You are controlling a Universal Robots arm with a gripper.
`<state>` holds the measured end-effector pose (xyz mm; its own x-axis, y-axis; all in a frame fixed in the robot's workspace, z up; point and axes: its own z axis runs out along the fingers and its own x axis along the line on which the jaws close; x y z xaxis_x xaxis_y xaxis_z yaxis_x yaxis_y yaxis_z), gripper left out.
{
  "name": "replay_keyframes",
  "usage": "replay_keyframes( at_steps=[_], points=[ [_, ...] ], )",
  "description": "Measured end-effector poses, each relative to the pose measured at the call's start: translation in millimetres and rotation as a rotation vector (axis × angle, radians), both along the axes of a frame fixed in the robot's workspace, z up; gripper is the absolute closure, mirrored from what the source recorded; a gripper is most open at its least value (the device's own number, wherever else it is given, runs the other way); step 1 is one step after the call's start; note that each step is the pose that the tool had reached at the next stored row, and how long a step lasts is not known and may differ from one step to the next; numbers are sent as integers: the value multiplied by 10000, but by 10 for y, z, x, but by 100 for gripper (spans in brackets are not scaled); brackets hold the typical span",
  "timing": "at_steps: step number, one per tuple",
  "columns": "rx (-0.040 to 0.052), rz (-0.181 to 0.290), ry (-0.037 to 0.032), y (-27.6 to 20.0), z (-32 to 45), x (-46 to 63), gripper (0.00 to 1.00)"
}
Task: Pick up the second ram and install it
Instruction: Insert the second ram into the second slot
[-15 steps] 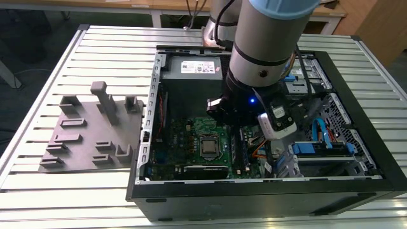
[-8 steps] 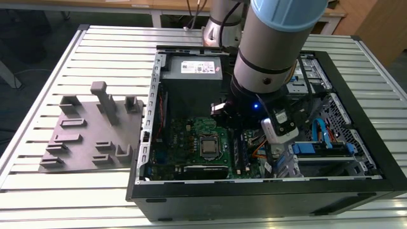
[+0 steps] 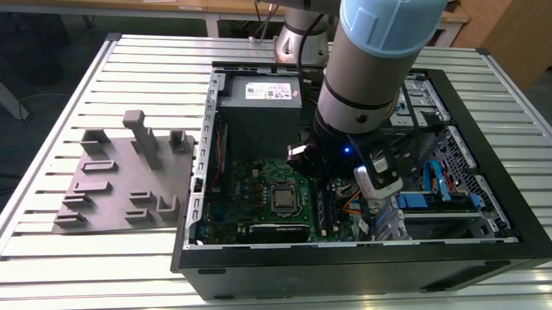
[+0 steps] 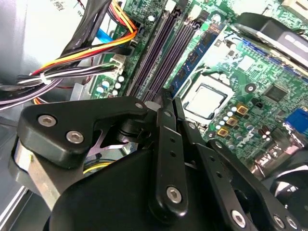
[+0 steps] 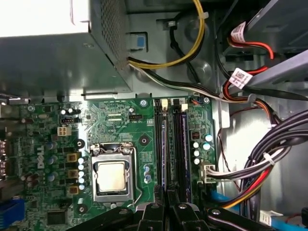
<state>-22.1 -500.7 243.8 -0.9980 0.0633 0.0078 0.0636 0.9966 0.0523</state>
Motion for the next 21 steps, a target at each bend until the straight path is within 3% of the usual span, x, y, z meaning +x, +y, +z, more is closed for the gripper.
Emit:
replay_keyframes(
  at_steps=[5, 10, 15, 21],
  points=[
    [-1, 30, 0, 20, -106, 2, 86],
    [-15, 42, 0, 68, -139, 6, 86],
    [-192, 47, 1, 96, -157, 14, 86],
    [-211, 90, 0, 125, -179, 26, 86]
  ],
)
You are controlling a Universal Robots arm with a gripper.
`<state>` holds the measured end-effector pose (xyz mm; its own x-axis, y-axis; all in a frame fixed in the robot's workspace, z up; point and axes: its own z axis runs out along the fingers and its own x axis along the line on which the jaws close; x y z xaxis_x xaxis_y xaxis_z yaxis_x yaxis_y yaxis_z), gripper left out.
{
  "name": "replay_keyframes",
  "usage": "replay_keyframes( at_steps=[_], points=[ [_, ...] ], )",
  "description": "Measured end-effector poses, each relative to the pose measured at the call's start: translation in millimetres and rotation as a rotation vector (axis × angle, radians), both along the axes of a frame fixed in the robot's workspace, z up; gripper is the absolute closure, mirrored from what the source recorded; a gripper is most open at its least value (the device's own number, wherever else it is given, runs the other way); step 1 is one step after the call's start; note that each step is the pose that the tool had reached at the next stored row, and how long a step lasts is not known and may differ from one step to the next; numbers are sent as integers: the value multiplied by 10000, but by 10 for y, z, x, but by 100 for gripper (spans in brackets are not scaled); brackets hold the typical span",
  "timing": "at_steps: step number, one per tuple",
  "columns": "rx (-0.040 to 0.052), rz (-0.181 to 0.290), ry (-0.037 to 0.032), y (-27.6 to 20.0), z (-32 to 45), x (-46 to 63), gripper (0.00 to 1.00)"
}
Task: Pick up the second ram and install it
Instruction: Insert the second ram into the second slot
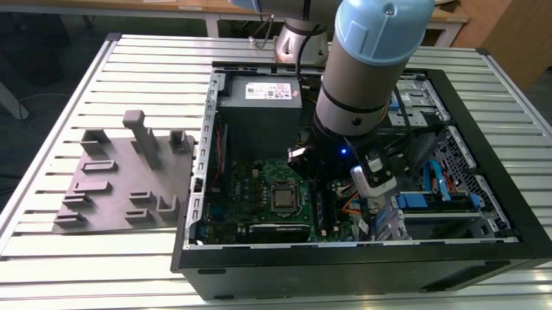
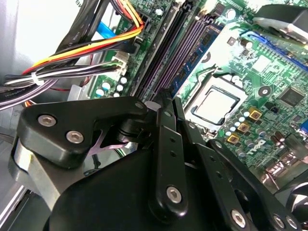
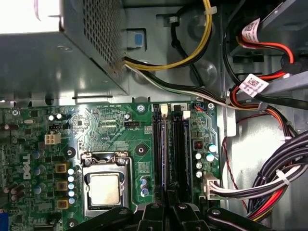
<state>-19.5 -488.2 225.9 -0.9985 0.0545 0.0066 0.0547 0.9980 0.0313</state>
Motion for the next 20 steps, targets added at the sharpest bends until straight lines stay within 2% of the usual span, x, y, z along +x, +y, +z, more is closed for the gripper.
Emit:
replay_keyframes(
  at_steps=[14, 20],
  points=[
    [-29, 105, 0, 1, -35, 19, 86],
    [-47, 108, 0, 17, -49, 21, 86]
  ],
)
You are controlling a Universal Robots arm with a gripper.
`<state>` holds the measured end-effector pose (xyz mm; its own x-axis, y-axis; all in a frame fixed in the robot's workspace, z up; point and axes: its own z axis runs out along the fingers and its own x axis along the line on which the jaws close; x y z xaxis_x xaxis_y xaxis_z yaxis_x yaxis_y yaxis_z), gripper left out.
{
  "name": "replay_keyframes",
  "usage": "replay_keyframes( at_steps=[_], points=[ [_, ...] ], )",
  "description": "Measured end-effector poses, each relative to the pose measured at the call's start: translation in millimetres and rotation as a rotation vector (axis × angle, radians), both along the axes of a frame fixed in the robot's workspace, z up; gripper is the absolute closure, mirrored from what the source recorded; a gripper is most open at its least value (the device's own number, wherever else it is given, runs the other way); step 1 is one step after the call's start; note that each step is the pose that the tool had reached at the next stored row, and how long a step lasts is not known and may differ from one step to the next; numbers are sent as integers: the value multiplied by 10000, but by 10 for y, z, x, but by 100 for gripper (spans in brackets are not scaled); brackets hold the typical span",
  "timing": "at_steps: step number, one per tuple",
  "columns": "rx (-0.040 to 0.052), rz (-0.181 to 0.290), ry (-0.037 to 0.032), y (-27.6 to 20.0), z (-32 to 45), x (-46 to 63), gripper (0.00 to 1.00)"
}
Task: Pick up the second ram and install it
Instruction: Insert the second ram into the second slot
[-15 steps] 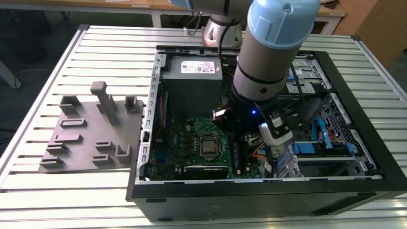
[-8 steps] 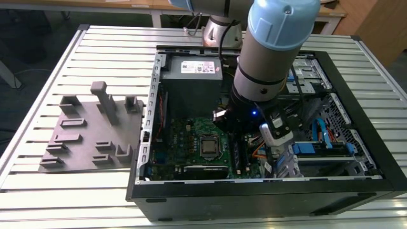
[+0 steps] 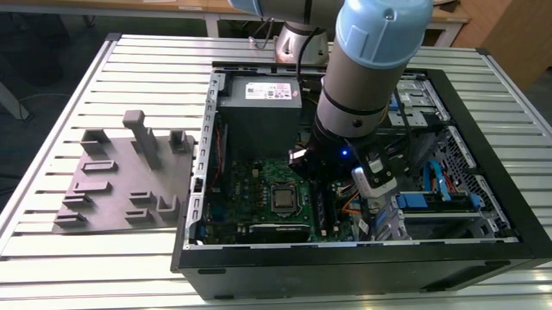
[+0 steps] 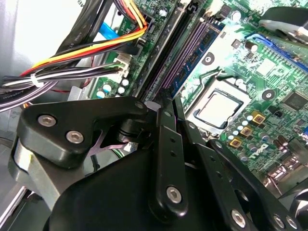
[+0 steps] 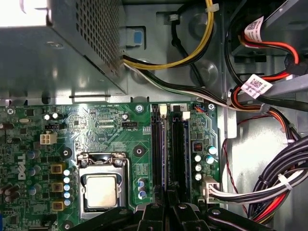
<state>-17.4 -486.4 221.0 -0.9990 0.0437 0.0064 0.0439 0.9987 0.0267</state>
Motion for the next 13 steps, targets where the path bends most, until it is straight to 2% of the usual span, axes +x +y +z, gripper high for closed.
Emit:
replay_keyframes(
  at_steps=[13],
  points=[
    [-50, 0, 0, 48, -37, 0, 86]
  ],
)
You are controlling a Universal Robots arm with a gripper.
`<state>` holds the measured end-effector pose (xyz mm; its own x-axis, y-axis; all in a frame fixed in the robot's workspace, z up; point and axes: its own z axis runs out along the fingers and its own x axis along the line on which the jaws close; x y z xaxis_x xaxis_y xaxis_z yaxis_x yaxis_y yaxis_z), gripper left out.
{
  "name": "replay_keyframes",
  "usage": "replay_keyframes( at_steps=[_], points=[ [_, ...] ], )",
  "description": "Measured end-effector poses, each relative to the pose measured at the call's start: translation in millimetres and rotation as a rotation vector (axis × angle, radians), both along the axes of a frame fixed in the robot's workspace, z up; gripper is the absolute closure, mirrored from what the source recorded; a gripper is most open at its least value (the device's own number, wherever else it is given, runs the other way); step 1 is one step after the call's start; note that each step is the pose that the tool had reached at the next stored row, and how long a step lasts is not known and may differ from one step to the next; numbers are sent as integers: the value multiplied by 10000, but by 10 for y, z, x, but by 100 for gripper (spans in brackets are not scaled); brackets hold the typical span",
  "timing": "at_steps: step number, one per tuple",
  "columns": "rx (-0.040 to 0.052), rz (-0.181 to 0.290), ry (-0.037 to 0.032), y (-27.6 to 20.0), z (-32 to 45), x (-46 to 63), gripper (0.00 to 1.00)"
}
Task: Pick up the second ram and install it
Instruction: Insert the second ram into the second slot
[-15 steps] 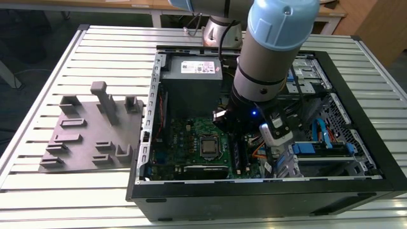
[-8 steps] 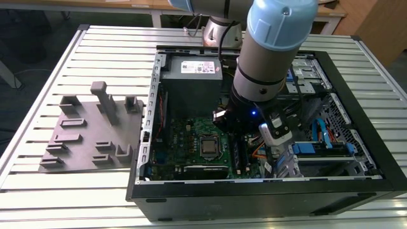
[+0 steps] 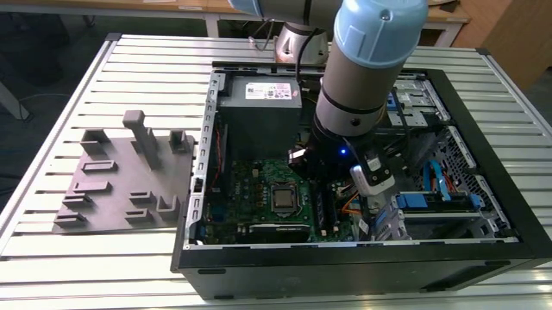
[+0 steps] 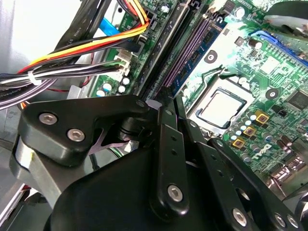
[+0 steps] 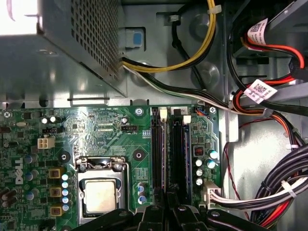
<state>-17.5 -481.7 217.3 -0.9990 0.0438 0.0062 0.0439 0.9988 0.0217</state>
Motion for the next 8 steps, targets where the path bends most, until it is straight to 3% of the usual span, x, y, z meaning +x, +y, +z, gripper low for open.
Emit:
replay_keyframes(
  at_steps=[8],
  points=[
    [-3, 5, -1, 1, 29, 0, 86]
  ],
)
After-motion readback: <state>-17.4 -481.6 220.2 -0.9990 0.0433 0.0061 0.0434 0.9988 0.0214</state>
